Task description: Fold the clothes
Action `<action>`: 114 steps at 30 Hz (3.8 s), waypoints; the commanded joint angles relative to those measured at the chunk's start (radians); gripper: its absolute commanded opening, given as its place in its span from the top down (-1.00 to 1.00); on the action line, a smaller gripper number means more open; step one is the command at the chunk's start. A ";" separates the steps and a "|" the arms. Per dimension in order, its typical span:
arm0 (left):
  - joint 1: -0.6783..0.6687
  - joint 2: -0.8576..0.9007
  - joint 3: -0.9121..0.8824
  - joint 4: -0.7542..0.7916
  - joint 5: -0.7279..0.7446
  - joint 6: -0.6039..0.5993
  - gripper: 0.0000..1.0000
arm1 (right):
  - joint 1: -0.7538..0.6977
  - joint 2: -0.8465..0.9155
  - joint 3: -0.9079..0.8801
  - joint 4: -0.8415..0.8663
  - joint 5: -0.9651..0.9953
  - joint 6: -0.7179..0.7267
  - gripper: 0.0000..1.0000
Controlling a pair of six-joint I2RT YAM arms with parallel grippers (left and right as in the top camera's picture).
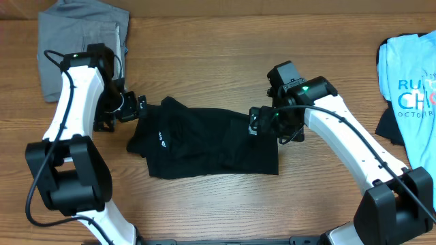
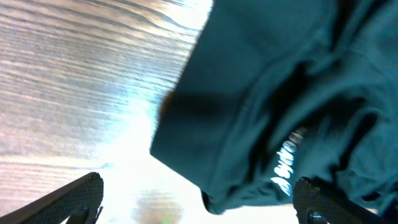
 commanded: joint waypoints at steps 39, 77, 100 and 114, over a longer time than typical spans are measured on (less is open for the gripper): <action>0.031 0.270 -0.103 0.053 0.423 0.383 -0.99 | -0.027 0.039 -0.005 0.051 0.048 -0.014 -1.00; 0.095 0.267 0.197 -0.189 0.465 0.293 0.92 | -0.026 0.039 -0.103 0.124 0.012 -0.010 -1.00; -0.378 0.132 0.307 -0.249 0.429 0.154 0.92 | -0.026 0.158 -0.374 0.546 -0.289 0.039 -0.95; -0.591 0.132 0.307 -0.128 0.426 0.049 0.92 | -0.026 0.173 -0.374 0.554 -0.293 0.039 -0.97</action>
